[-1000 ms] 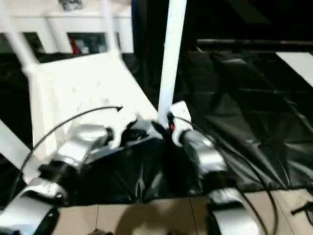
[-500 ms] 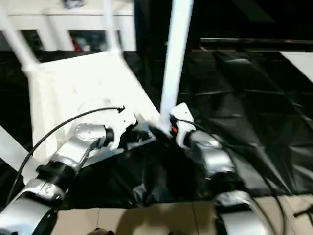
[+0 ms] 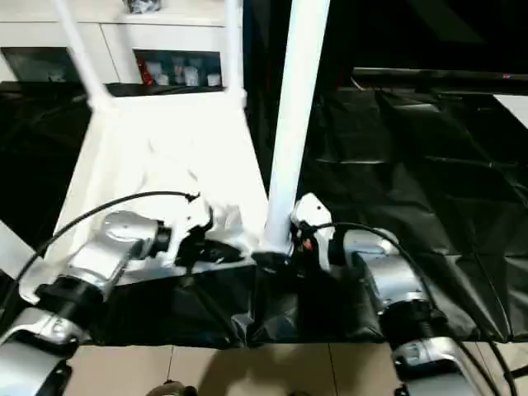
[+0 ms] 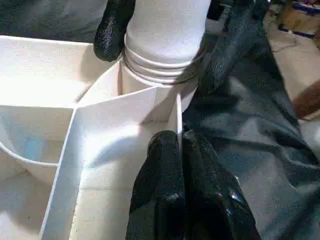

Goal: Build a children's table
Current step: Rotate leg to tighten

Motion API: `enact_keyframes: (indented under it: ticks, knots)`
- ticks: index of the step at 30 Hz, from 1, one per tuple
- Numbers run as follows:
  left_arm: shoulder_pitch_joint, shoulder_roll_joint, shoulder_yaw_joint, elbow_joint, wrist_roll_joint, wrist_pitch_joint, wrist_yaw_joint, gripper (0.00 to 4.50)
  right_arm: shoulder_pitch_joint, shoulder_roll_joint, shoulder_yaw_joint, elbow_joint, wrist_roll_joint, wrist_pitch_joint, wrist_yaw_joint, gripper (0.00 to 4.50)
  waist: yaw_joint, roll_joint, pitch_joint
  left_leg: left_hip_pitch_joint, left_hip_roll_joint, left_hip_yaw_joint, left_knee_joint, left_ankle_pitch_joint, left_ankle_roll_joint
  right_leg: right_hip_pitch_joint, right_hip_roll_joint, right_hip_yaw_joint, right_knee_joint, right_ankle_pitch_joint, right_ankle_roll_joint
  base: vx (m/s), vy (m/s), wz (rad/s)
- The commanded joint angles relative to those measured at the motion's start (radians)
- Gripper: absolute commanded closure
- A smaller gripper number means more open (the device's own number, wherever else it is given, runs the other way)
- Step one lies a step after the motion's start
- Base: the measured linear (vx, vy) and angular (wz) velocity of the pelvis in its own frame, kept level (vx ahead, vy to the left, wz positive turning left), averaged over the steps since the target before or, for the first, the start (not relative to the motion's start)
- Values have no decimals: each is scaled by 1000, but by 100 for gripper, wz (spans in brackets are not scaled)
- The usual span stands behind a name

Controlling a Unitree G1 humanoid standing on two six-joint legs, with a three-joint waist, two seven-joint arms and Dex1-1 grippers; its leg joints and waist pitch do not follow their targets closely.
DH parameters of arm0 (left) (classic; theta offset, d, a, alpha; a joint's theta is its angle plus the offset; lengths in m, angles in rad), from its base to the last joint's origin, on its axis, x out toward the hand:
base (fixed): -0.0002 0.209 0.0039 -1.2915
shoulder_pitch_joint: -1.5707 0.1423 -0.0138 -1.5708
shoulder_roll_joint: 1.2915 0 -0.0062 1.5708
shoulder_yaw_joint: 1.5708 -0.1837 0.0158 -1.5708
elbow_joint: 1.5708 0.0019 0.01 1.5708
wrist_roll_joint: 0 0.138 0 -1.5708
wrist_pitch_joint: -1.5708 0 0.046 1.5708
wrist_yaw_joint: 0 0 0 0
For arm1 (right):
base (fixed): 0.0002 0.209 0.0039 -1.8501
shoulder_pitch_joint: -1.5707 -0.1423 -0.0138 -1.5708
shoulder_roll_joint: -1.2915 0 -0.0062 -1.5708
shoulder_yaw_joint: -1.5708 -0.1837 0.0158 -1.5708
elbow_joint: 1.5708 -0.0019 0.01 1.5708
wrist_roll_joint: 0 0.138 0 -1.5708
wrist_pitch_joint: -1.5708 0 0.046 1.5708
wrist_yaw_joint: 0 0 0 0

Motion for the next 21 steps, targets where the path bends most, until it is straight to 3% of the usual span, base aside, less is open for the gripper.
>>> enact_keyframes:
  ticks: [1,7,10,15,17,19,20,21]
  knots:
    - [-8,-12,-15,-56,-39,-2,-22,450,23,-1,64,-60,21,28,80,117,-2,-6,-67,24,27,-9,-72,-251,39,47,-39,26,-63,-224,-221,0,0,0]
    - [-3,-4,-23,-65,-46,11,-52,450,32,-18,82,-81,23,58,125,166,3,-7,-67,24,26,-8,-70,-249,35,46,-41,27,-63,-233,-221,0,0,0]
    - [0,-5,-24,-68,-45,13,-53,450,36,-19,85,-88,27,67,128,170,5,-8,-68,25,27,-8,-70,-242,37,46,-41,28,-63,-237,-215,0,0,0]
    - [-10,-37,-11,-42,-20,0,43,450,27,38,62,-46,0,35,11,179,1,-10,-67,23,24,-9,-70,-246,29,44,-42,28,-64,-248,-211,0,0,0]
    - [-27,-63,-3,-16,-2,2,118,450,4,85,43,22,-41,3,-119,180,-5,-11,-62,25,22,-10,-74,-282,16,42,-43,27,-73,-318,-193,0,0,0]
    - [-52,-110,10,20,19,17,231,450,-32,149,14,113,-83,-19,-300,180,-21,-11,-59,28,18,-15,-76,-328,-12,37,-45,24,-85,-428,-165,0,0,0]
    - [-52,-110,10,20,19,17,231,450,-32,149,14,113,-83,-19,-300,180,-28,-13,-57,30,17,-17,-77,-345,-21,35,-46,23,-91,-480,-145,0,0,0]
    - [-63,-133,15,34,30,24,282,450,-49,178,-3,150,-93,-22,-383,180,-30,-12,-58,30,17,-20,-77,-347,-26,36,-48,23,-91,-492,-137,0,0,0]
